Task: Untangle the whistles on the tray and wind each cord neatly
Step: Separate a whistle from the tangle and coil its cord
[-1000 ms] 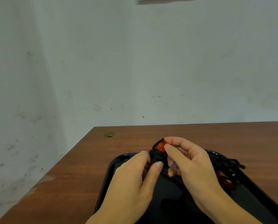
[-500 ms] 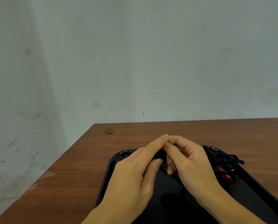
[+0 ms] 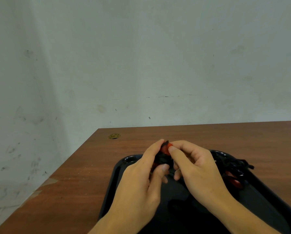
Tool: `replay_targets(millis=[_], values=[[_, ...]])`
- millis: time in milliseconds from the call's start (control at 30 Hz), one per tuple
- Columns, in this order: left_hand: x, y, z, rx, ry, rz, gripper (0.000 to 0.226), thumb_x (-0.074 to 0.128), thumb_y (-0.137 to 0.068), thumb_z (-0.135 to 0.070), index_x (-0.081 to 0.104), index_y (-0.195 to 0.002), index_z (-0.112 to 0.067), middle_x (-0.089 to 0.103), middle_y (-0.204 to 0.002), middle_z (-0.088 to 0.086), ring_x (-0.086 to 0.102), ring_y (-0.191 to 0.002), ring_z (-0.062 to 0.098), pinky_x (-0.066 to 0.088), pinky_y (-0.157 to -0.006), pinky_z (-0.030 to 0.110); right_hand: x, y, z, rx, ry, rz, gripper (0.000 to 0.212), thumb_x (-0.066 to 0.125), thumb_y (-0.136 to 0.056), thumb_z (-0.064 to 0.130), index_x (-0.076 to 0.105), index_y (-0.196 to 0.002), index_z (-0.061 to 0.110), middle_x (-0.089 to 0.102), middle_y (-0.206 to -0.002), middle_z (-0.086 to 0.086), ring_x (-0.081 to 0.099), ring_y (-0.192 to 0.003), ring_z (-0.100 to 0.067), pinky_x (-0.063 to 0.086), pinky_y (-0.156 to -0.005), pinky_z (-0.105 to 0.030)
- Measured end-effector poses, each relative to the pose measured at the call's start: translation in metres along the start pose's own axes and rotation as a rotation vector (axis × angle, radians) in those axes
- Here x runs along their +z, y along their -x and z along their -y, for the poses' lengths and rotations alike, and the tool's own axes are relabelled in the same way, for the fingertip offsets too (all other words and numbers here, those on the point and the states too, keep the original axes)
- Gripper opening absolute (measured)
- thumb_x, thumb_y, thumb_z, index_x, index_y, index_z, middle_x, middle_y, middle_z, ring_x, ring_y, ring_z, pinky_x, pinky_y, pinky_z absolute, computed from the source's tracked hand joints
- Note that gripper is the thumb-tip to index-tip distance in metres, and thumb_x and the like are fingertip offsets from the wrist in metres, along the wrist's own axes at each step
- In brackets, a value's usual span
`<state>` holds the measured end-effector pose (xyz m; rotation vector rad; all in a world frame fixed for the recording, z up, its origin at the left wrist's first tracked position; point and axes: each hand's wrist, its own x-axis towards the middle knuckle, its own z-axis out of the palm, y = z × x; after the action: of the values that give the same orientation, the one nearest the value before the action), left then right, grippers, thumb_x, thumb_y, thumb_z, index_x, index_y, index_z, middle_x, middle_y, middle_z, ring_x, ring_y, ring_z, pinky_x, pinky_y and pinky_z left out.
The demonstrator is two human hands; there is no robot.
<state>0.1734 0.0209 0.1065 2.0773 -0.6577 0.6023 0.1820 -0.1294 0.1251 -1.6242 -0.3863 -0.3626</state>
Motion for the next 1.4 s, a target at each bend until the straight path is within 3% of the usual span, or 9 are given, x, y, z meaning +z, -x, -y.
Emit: replay_targets(millis=[100, 300, 467, 733, 967, 1133, 1267, 1400], values=[[-0.0007, -0.0010, 0.0022, -0.017, 0.021, -0.015, 0.054, 0.056, -0.099, -0.017, 0.041, -0.136, -0.054, 0.070, -0.089, -0.017, 0.070, -0.083, 0.005, 0.055, -0.070, 0.024, 0.0001, -0.0001, 0.0005, -0.057, 0.087, -0.002, 0.022, 0.057, -0.098, 0.021, 0.076, -0.088, 0.029, 0.070, -0.071, 0.009, 0.060, -0.056, -0.003, 0.047, -0.056, -0.016], [-0.0021, -0.0002, -0.0020, -0.008, 0.086, 0.002, 0.069, 0.054, -0.099, -0.013, 0.029, -0.144, -0.059, 0.070, -0.086, -0.011, 0.071, -0.079, 0.012, 0.055, -0.070, 0.024, -0.0032, -0.0017, -0.0012, -0.081, 0.091, -0.016, 0.026, 0.058, -0.097, 0.026, 0.076, -0.079, 0.033, 0.064, -0.060, 0.011, 0.056, -0.052, -0.002, 0.046, -0.056, -0.017], [-0.0035, -0.0010, -0.0020, 0.043, 0.088, 0.013, 0.060, 0.053, -0.099, -0.010, 0.044, -0.137, -0.056, 0.068, -0.088, -0.013, 0.070, -0.079, 0.014, 0.051, -0.068, 0.017, -0.0026, -0.0015, 0.0015, -0.096, 0.037, -0.003, 0.025, 0.054, -0.087, 0.043, 0.075, -0.077, 0.033, 0.058, -0.053, 0.008, 0.051, -0.048, -0.005, 0.045, -0.052, -0.019], [-0.0032, 0.0009, -0.0049, 0.077, 0.138, 0.062, 0.057, 0.049, -0.101, -0.023, 0.033, -0.145, -0.054, 0.069, -0.090, -0.013, 0.070, -0.080, 0.014, 0.052, -0.069, 0.018, -0.0044, -0.0026, -0.0009, -0.142, 0.051, -0.009, 0.034, 0.055, -0.098, 0.025, 0.070, -0.068, 0.029, 0.057, -0.056, 0.007, 0.053, -0.052, -0.005, 0.045, -0.056, -0.019], [-0.0039, -0.0013, 0.0028, -0.035, 0.212, 0.127, 0.071, 0.053, -0.100, -0.011, 0.027, -0.143, -0.061, 0.070, -0.085, -0.009, 0.070, -0.076, 0.014, 0.053, -0.068, 0.025, -0.0029, -0.0022, -0.0063, -0.159, 0.115, 0.010, 0.025, 0.056, -0.097, 0.029, 0.071, -0.077, 0.029, 0.061, -0.061, 0.001, 0.054, -0.054, -0.012, 0.048, -0.057, -0.025], [-0.0035, -0.0002, -0.0003, -0.067, 0.288, 0.125, 0.068, 0.053, -0.100, -0.014, 0.026, -0.146, -0.056, 0.070, -0.082, -0.003, 0.069, -0.070, 0.017, 0.052, -0.066, 0.023, -0.0029, -0.0028, -0.0069, -0.119, 0.085, 0.022, 0.025, 0.055, -0.096, 0.031, 0.070, -0.077, 0.029, 0.059, -0.055, 0.009, 0.053, -0.051, -0.005, 0.045, -0.056, -0.018], [-0.0043, -0.0012, -0.0027, -0.085, 0.349, 0.120, 0.059, 0.052, -0.099, -0.015, 0.035, -0.141, -0.054, 0.069, -0.080, 0.004, 0.068, -0.066, 0.021, 0.053, -0.064, 0.027, -0.0040, -0.0029, -0.0060, -0.123, 0.083, 0.037, 0.027, 0.055, -0.098, 0.027, 0.072, -0.078, 0.029, 0.061, -0.058, 0.011, 0.055, -0.052, -0.003, 0.044, -0.056, -0.015], [-0.0041, -0.0052, -0.0030, -0.171, 0.560, 0.124, 0.038, 0.052, -0.101, -0.014, 0.055, -0.134, -0.033, 0.068, -0.076, 0.012, 0.066, -0.060, 0.027, 0.054, -0.055, 0.036, -0.0038, -0.0033, -0.0073, -0.124, 0.085, 0.027, 0.023, 0.055, -0.097, 0.029, 0.073, -0.082, 0.027, 0.063, -0.060, 0.015, 0.059, -0.055, -0.002, 0.044, -0.058, -0.013]])
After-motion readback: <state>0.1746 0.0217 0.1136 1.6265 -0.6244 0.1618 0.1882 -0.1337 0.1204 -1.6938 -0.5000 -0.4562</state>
